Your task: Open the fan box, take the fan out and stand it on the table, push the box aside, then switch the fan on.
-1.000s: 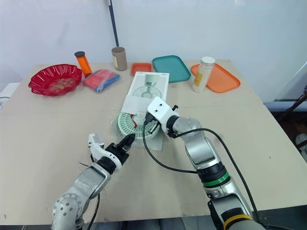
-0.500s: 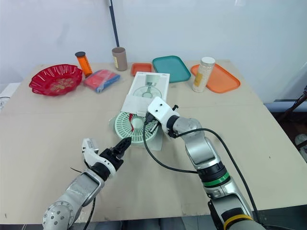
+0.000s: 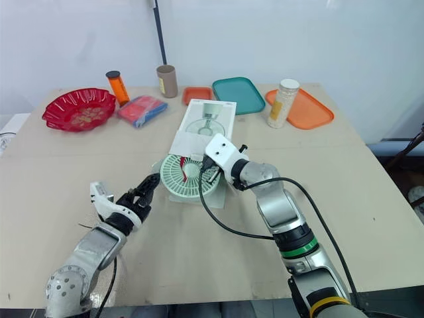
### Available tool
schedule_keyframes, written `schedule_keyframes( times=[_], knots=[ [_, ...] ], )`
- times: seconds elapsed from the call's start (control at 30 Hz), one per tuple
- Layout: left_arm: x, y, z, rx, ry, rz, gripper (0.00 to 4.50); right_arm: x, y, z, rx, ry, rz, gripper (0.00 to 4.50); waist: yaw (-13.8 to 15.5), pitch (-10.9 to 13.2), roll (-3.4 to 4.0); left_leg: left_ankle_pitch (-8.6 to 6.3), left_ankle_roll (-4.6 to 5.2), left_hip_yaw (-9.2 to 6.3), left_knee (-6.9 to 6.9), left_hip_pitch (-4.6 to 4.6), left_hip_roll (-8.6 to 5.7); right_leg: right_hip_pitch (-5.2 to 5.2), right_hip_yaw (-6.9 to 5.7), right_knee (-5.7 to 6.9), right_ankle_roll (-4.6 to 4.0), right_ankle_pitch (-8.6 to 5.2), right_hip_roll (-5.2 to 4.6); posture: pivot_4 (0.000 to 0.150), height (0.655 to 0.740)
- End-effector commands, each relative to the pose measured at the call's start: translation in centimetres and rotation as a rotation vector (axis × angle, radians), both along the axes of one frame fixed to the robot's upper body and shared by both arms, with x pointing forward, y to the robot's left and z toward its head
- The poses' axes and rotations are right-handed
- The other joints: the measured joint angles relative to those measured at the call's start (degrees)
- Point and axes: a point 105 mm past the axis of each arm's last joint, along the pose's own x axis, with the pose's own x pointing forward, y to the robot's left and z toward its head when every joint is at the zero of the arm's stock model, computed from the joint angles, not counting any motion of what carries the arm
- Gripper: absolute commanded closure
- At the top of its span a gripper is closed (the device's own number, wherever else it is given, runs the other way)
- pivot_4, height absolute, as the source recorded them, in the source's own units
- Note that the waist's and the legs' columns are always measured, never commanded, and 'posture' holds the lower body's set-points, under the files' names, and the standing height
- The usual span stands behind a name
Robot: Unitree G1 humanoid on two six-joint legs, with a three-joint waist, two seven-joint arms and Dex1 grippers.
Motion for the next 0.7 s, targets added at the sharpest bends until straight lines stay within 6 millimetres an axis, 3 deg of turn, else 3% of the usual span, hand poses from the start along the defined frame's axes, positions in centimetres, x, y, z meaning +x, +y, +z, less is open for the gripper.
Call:
schedule_keyframes(
  times=[0.03, 0.17, 0.5, 0.53, 0.67, 0.7],
  knots=[
    [0.1, -1.4, 0.8, -0.031, -0.038, -0.065, 0.35, 0.2, -0.6, -1.7, -0.03, 0.057, -0.028, 4.5, -0.01, 0.0, 0.0, 0.0, 0.0, 0.01, 0.0, 0.0, 0.0, 0.0, 0.01, 0.0, 0.0, 0.0, 0.0, 0.15, 0.74],
    [0.1, -2.2, 0.9, -0.055, -0.039, -0.101, 0.35, 0.3, -0.7, -1.6, -0.03, 0.054, -0.031, 4.5, -0.01, 0.0, 0.0, 0.03, -0.05, 0.0, 0.0, 0.0, 0.0, -0.01, 0.02, -0.01, 0.0, 0.0, 0.0, 0.15, 0.74],
    [0.7, -2.2, 0.1, -0.065, -0.004, -0.086, 0.35, 0.3, -0.6, -1.6, -0.024, 0.053, -0.035, 4.5, 0.0, 0.0, 0.0, 0.03, -0.06, -0.01, 0.0, 0.0, 0.0, 0.0, 0.01, -0.02, 0.01, 0.01, 0.0, 0.15, 0.74],
    [0.7, -2.2, 0.1, -0.065, -0.005, -0.087, 0.88, 0.3, -0.6, -1.6, -0.023, 0.053, -0.034, 4.5, 0.0, 0.0, 0.0, 0.03, -0.06, -0.01, 0.0, -0.01, 0.0, 0.0, 0.01, -0.02, 0.01, 0.0, 0.0, 0.15, 0.74],
    [0.8, -2.4, 0.0, -0.062, -0.005, -0.089, 2.09, 0.3, -0.6, -1.6, -0.022, 0.052, -0.035, 4.5, 0.0, 0.0, 0.0, 0.03, -0.05, -0.01, 0.0, 0.0, 0.0, -0.01, 0.02, -0.02, 0.01, 0.0, 0.0, 0.15, 0.74],
    [0.9, -2.4, 0.0, -0.069, -0.006, -0.088, 2.09, 0.3, -0.6, -1.6, -0.022, 0.052, -0.035, 4.5, 0.0, 0.0, 0.0, 0.03, -0.05, -0.01, 0.0, -0.01, 0.0, -0.01, 0.01, -0.02, 0.01, 0.0, 0.0, 0.15, 0.74]
  ],
)
